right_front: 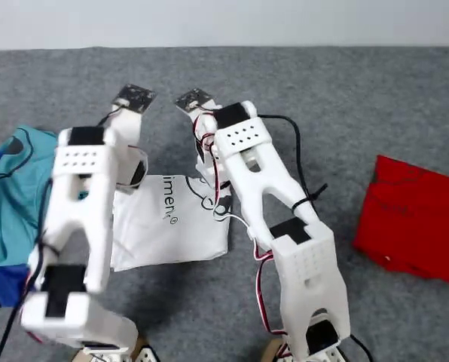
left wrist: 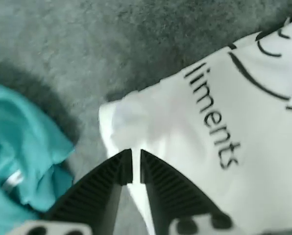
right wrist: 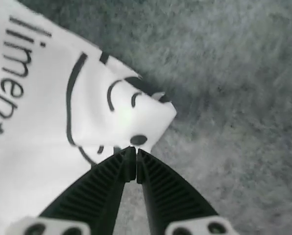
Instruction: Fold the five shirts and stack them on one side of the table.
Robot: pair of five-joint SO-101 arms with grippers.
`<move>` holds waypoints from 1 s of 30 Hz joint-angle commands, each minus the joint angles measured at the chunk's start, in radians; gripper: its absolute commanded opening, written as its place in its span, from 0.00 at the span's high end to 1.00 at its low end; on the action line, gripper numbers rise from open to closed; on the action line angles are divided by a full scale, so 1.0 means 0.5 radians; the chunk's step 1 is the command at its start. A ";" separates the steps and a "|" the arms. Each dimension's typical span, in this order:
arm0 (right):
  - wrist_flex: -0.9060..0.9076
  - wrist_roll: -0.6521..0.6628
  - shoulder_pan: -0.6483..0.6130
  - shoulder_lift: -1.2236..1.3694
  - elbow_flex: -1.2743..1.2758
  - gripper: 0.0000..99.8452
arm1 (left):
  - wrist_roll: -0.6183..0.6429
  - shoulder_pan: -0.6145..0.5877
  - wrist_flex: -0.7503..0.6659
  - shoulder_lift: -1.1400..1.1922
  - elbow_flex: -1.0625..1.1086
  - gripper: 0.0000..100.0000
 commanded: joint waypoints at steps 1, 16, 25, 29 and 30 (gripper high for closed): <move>-0.060 -0.037 -0.014 0.026 -0.049 0.99 | 0.043 0.021 -0.012 0.175 -0.253 0.97; -0.091 -0.034 0.002 0.238 -0.049 0.99 | 0.025 -0.068 0.083 0.724 -0.582 0.99; -0.091 -0.034 0.060 0.229 -0.049 0.99 | -0.052 -0.117 0.497 0.657 -1.063 0.99; -0.091 -0.034 0.054 0.226 -0.049 0.99 | 0.040 0.098 0.629 0.623 -1.309 0.99; -0.091 -0.034 0.051 0.226 -0.049 0.99 | 0.074 0.153 0.641 0.626 -1.339 0.99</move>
